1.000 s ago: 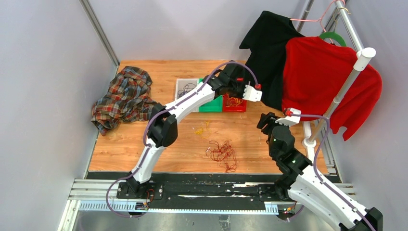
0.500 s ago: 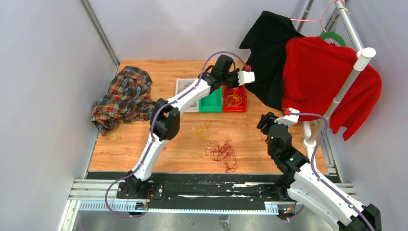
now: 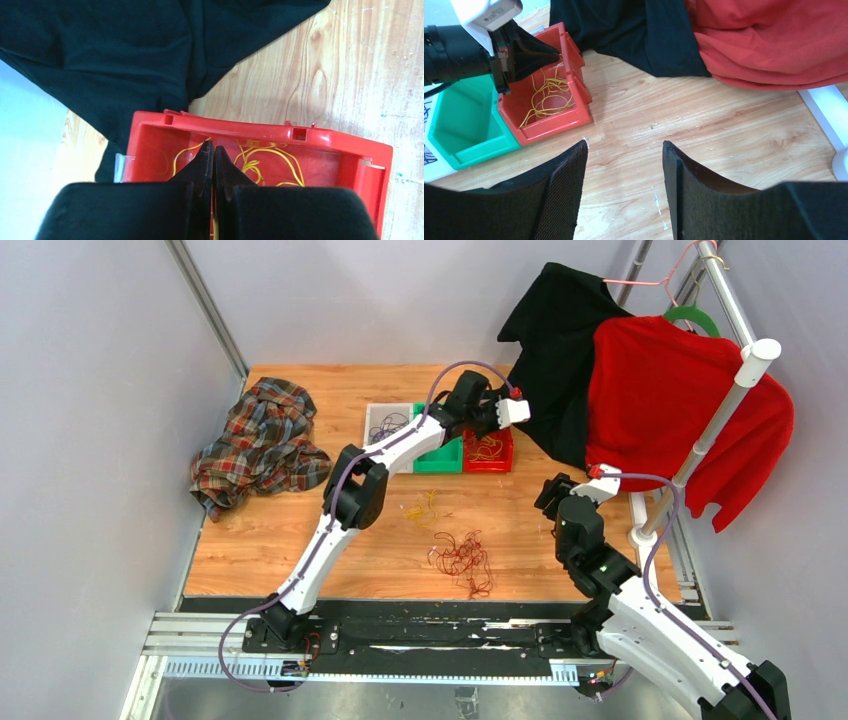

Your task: Untangle the cables

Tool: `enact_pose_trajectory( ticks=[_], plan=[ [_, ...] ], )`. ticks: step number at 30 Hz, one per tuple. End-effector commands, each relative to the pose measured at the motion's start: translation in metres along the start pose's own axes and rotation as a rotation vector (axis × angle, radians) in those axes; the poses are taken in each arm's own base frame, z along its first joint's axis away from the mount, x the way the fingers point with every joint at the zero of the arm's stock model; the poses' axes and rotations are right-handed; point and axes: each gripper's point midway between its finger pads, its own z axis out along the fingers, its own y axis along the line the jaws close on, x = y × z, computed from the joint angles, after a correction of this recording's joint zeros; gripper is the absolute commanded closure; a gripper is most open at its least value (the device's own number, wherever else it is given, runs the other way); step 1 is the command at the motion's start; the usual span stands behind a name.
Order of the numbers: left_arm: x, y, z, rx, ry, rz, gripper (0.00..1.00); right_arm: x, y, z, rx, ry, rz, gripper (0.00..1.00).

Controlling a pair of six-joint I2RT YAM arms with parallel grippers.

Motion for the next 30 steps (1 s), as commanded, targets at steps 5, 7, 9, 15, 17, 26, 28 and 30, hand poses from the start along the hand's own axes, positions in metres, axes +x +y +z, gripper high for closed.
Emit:
enact_pose_trajectory(
  ticks=[5,7,9,15,17,26,28,30],
  plan=[
    [0.021,0.003,0.014,-0.06,0.072,0.043,1.0,0.006,-0.007,0.002,0.016,0.004,0.024,0.44],
    [0.024,0.002,0.012,-0.056,0.092,0.062,0.97,0.008,-0.007,0.002,0.014,0.009,0.027,0.44],
    [0.019,0.002,0.006,-0.051,0.094,0.078,0.82,0.009,-0.006,0.002,0.009,0.012,0.029,0.44],
    [-0.021,-0.001,-0.022,0.016,0.04,0.107,0.36,0.007,-0.002,0.001,-0.012,0.015,0.042,0.44],
    [-0.037,-0.001,-0.034,0.026,0.028,0.112,0.32,0.007,-0.002,0.0,-0.013,0.015,0.047,0.44],
    [-0.081,-0.001,-0.09,0.072,0.032,0.098,0.16,0.003,-0.001,-0.004,-0.027,0.011,0.067,0.45],
    [-0.087,-0.002,-0.1,0.072,0.024,0.086,0.13,0.002,-0.002,-0.004,-0.025,0.011,0.068,0.45],
    [-0.088,0.0,-0.109,0.059,0.028,0.042,0.13,0.002,-0.001,-0.005,-0.028,0.012,0.073,0.45]
  ],
)
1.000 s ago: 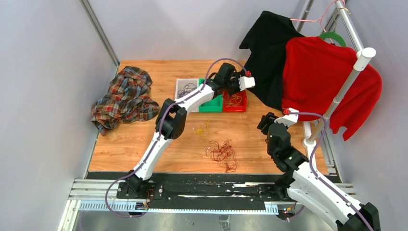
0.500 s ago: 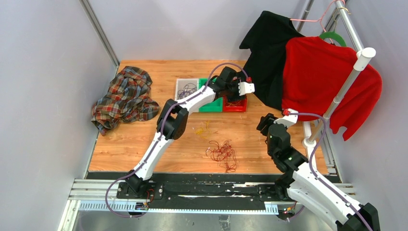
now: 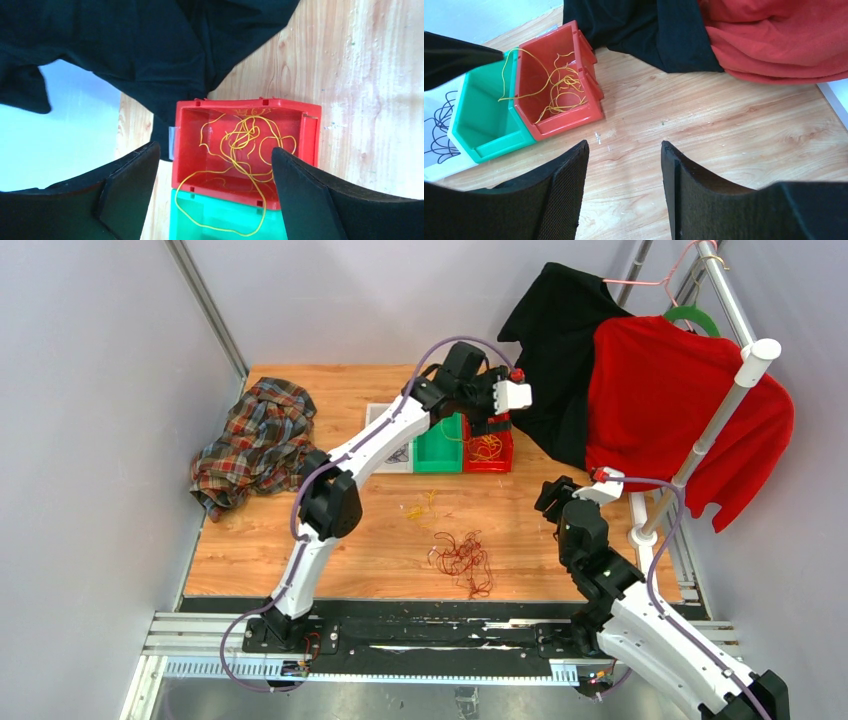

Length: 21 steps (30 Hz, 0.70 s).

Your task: Untangle the cables

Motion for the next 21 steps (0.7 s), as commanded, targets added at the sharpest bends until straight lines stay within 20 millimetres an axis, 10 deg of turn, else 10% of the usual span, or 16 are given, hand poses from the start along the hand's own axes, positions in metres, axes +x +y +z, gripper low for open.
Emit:
enact_pose_trajectory(
  ticks=[1,9,21],
  plan=[
    [-0.013,0.0,-0.029,0.001,-0.006,-0.078,0.13,0.0,-0.004,-0.001,0.013,0.001,0.026,0.45],
    [0.07,0.072,-0.044,-0.294,0.108,-0.516,0.24,0.007,-0.004,0.001,0.012,0.022,0.024,0.46],
    [0.138,0.047,-0.034,-0.29,0.154,-1.105,0.32,0.015,-0.003,0.005,0.019,0.038,0.01,0.46]
  ],
)
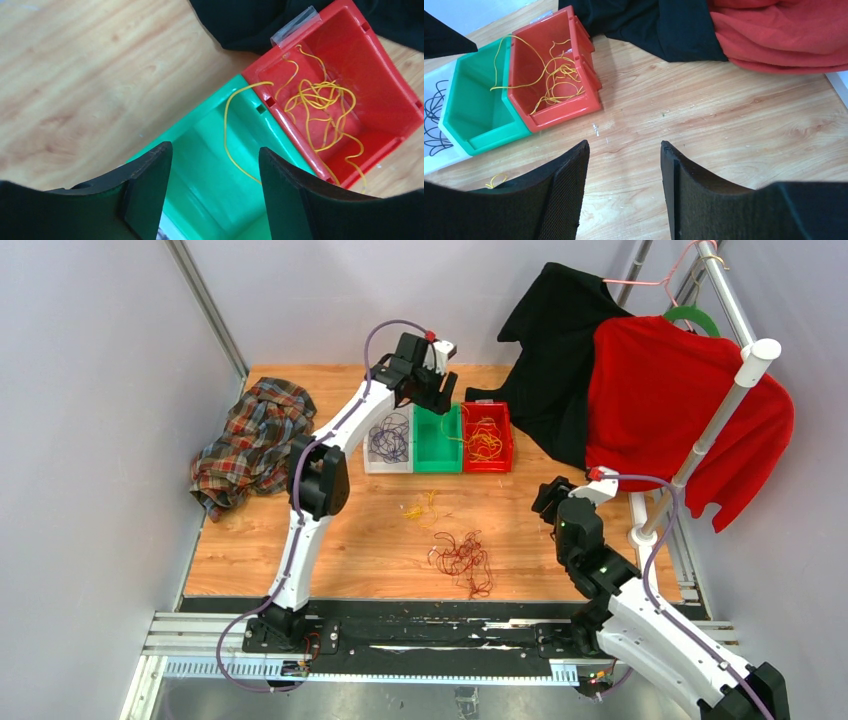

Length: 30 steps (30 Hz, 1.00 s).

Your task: Untangle the cables

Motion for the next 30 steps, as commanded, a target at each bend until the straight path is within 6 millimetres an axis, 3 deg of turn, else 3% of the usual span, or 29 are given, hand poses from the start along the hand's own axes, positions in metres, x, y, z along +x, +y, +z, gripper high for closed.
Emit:
enact_pose_trajectory(
  ticks=[1,14,24,30],
  plan=[
    [0.005,-0.021,0.003,0.063,0.008,-0.226,0.32,0.004,-0.005,0.003,0.019,0.004,0.01,0.46],
    [0.047,-0.027,0.025,0.083,0.096,-0.324,0.39,0.006,-0.007,0.002,0.023,-0.001,0.01,0.46],
    [0.056,-0.033,0.037,0.119,0.106,-0.338,0.43,0.005,-0.008,0.001,0.02,-0.005,0.011,0.46],
    [0.052,-0.028,0.04,0.1,0.083,-0.319,0.57,0.005,-0.008,0.002,0.021,-0.006,0.015,0.46]
  ],
)
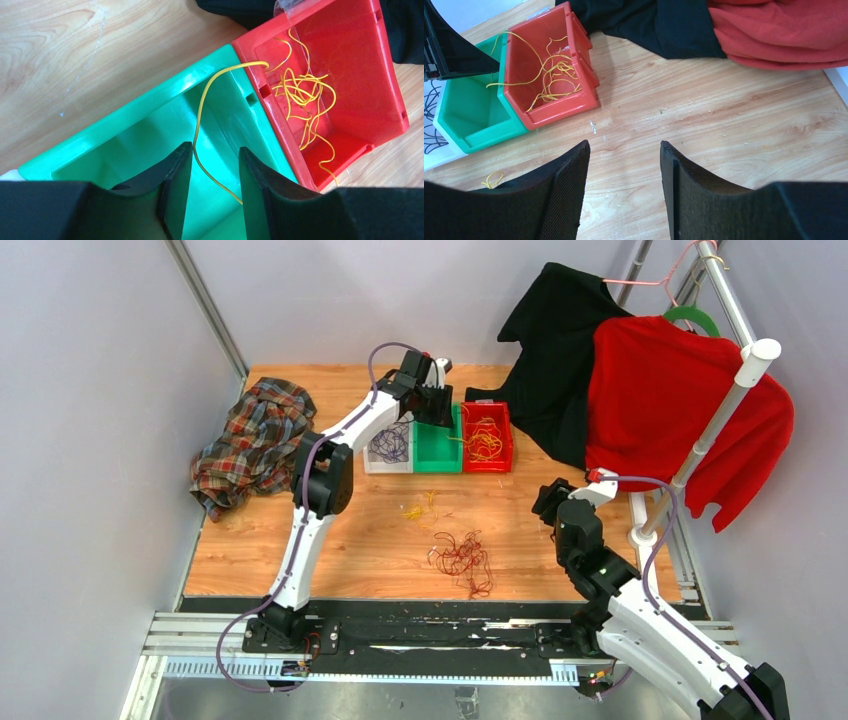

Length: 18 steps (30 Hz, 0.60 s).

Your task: Untangle the cables

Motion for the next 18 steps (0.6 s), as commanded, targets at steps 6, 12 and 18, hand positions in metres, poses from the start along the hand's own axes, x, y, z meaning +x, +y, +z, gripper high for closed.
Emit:
enact_pose_trajectory(
  ticks=[6,12,18],
  plan=[
    [0.0,-0.003,0.008,0.024,-0.025,0.024,0.73,-0.004,-0.006,0.0,0.017,-0.027,0.017,0.46],
    [-0.009,-0.006,0.002,0.026,-0.062,0.049,0.87,-0.007,-0.005,-0.002,0.008,-0.032,0.014,0.46],
    [-0.041,-0.034,-0.019,0.052,-0.15,0.164,0.99,-0.007,-0.005,-0.003,0.0,-0.034,0.023,0.51]
  ],
)
